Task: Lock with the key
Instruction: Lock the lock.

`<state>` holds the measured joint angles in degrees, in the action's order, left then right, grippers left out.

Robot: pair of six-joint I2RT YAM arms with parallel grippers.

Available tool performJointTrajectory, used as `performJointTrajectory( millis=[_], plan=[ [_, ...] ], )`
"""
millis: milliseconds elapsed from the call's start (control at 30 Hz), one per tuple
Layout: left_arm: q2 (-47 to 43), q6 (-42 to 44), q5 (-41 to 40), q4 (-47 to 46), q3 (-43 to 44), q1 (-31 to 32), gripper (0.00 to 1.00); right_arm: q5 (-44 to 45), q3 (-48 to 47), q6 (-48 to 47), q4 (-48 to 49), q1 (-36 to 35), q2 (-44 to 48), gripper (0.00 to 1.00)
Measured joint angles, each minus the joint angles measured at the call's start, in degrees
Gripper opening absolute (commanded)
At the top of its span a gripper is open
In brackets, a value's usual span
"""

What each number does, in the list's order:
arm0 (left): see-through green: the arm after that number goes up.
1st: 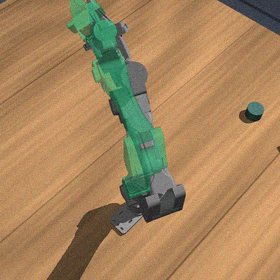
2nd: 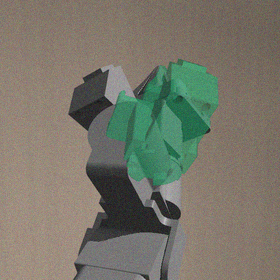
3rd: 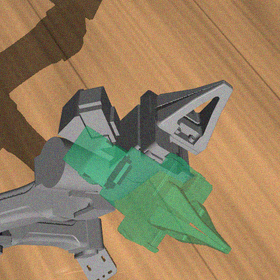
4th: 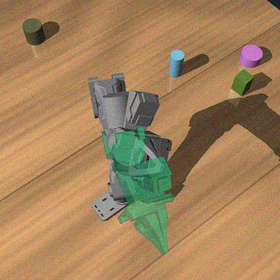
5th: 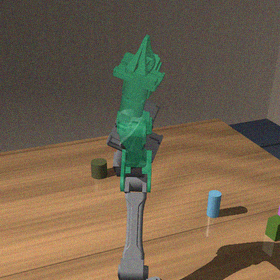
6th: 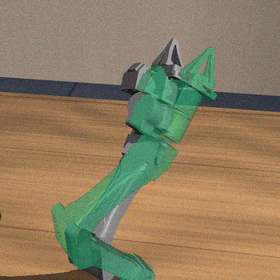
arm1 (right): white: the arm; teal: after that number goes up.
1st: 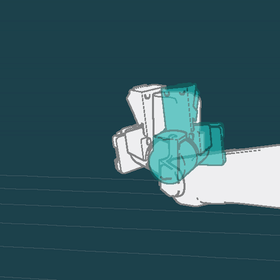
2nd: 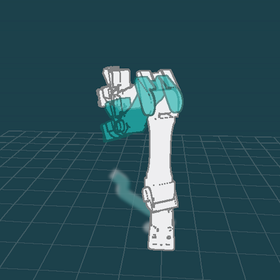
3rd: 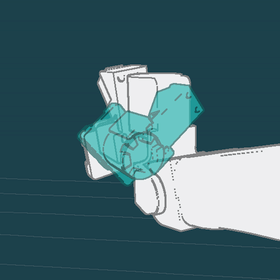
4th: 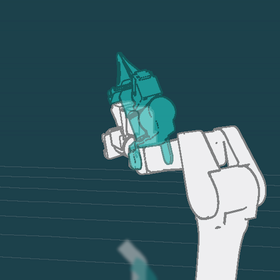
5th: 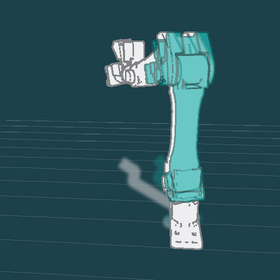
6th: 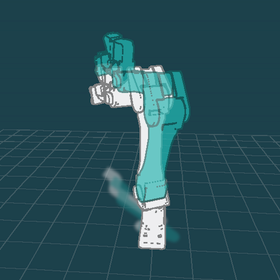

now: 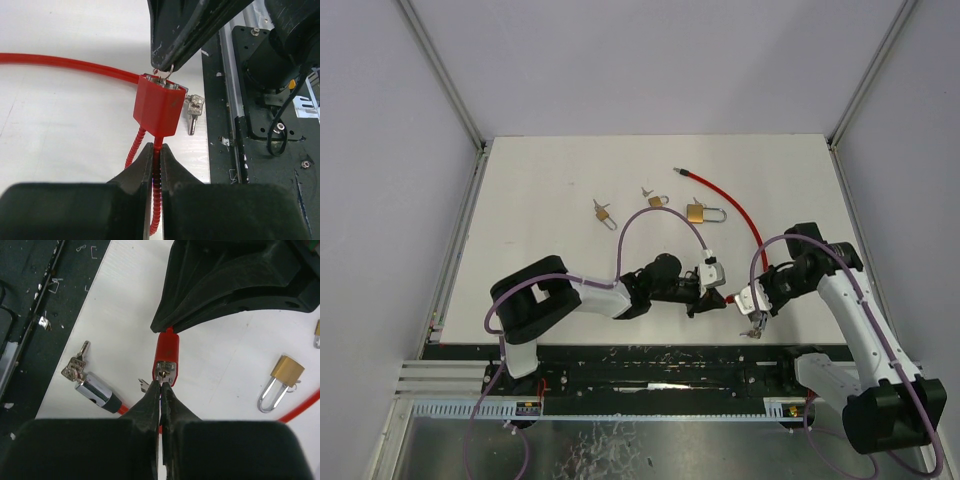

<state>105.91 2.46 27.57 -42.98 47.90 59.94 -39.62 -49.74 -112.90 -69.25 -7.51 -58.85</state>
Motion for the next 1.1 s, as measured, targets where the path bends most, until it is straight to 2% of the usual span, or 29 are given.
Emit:
performJointTrajectory(
  millis=[233, 633, 833, 1100],
  plan=[
    [0.2, 0.0, 1.1, -0.4, 1.9, -0.1, 0.0, 3.3, -1.7, -0.7, -2.0, -0.1, 5.2, 0.0],
    [0.7, -0.2, 4.2, -1.3, 5.2, -0.3, 0.0, 6.2, -8.5, 0.0, -7.4, -0.4, 6.6, 0.0],
    [3.1, -4.9, 13.4, -1.6, 7.0, -2.8, 0.0, 4.4, -8.7, -1.7, -10.0, -0.3, 5.4, 0.0],
    [6.7, -12.0, 24.1, -1.2, 10.4, -5.7, 0.0, 2.7, -9.9, 0.9, -10.5, -0.4, 1.5, 0.0]
  ],
)
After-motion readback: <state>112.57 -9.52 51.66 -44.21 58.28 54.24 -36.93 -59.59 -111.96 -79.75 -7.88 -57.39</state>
